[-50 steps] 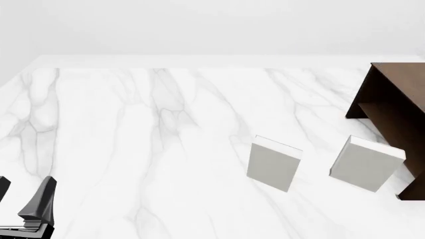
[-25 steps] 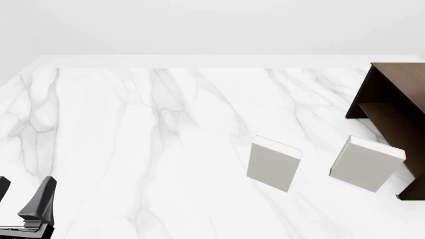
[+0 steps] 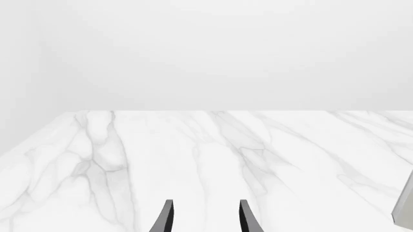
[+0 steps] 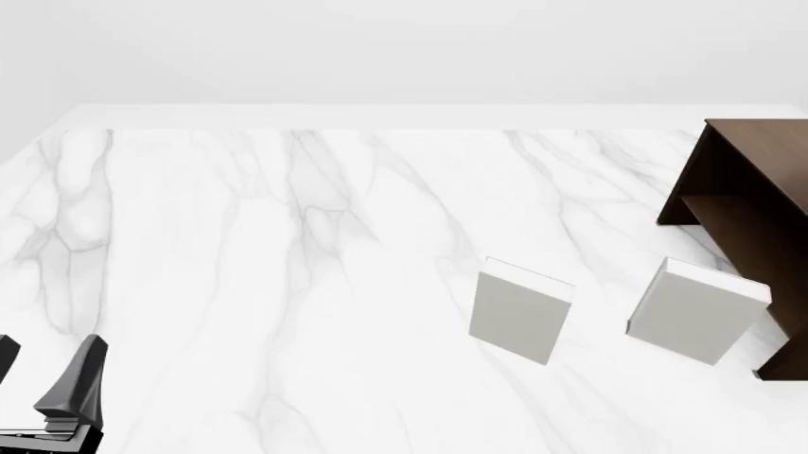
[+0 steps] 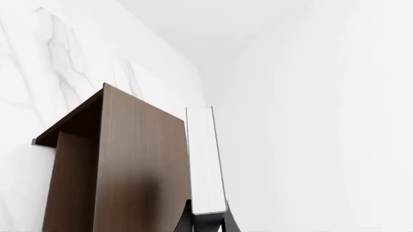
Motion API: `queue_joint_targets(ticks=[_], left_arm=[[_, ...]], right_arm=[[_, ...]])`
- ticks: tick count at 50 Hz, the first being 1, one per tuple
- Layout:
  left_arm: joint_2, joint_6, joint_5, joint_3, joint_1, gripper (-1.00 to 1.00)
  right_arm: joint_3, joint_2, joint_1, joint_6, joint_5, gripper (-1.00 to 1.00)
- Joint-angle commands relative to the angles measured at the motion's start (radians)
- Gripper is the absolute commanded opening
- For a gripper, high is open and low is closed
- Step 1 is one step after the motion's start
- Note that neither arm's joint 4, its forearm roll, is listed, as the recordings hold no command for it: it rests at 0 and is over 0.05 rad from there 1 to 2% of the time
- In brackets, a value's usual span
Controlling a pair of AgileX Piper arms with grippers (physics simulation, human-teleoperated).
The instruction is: Pick up the book on the left and place it on top of the shelf.
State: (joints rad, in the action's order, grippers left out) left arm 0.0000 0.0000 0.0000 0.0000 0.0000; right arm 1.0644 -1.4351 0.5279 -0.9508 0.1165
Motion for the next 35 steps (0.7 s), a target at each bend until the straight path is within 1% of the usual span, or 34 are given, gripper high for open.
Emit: queue_joint_targets(ticks=[1, 18, 32, 35], left_arm=[[0.000, 0.000, 0.000, 0.000, 0.000, 1.00], [0.000, 0.000, 0.000, 0.000, 0.000, 1.00], [0.000, 0.000, 0.000, 0.000, 0.000, 1.00], [0.000, 0.000, 0.000, 0.000, 0.000, 1.00]], right_arm=[[0.005, -0.022, 0.015, 0.010, 0.030, -1.00], [-0.004, -0.062, 0.024, 0.005, 0.050, -1.00], [-0.022, -0.075, 0.029, 0.016, 0.056, -1.00], [-0.016, -0.079, 0.023, 0.027, 0.044, -1.00]])
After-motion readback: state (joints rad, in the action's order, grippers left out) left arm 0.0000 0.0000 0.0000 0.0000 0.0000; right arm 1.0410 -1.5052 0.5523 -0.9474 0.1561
